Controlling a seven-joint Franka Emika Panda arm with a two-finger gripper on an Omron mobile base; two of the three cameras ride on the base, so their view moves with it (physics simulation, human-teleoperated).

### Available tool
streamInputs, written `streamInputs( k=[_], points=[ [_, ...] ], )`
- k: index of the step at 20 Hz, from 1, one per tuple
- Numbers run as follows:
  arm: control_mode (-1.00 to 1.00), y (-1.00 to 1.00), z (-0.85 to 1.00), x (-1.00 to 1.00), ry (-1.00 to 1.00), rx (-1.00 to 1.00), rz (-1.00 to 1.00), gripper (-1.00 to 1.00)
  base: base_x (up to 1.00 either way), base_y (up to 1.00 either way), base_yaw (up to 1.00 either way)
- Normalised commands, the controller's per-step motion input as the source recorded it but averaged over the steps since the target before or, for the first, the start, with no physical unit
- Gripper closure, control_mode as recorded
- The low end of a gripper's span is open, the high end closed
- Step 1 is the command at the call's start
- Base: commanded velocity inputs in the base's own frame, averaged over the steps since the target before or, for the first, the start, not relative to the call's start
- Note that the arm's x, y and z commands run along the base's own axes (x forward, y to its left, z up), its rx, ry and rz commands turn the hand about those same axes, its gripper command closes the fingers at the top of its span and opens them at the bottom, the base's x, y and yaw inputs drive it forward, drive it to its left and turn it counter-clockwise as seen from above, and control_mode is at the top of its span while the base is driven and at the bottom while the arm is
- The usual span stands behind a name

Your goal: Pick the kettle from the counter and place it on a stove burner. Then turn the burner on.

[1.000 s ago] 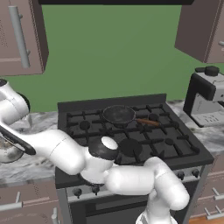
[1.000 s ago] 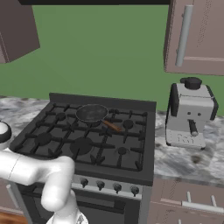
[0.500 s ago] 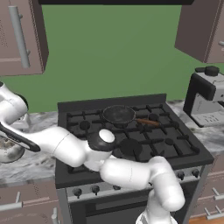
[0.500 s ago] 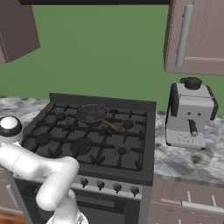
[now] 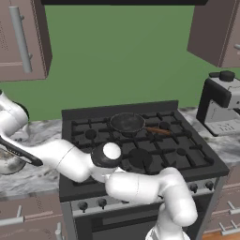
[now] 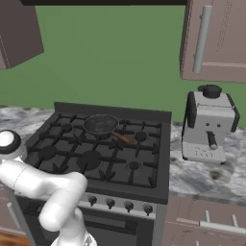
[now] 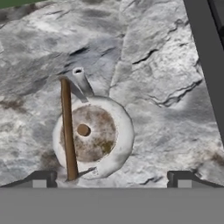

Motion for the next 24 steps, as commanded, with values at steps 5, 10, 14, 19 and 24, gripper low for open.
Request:
streamInputs(
  k=[5,10,14,19,24],
  points=[
    [-1.00,0.00,-0.13,0.00,-0.11,0.16,0.00,-1.00,0.00,0.00,0.00],
    [-1.00,0.00,-0.28,0.00,-0.10,0.24,0.00,-1.00,0.00,0.00,0.00],
    [-1.00,0.00,-0.39,0.03,-0.05,0.23,0.00,-1.00,0.00,0.00,0.00],
    [-1.00,0.00,-0.33,0.09,0.00,0.02,0.00,-1.00,0.00,0.00,0.00],
    [-1.00,0.00,-0.14,0.31,0.00,0.01,0.00,-1.00,0.00,0.00,0.00]
  ],
)
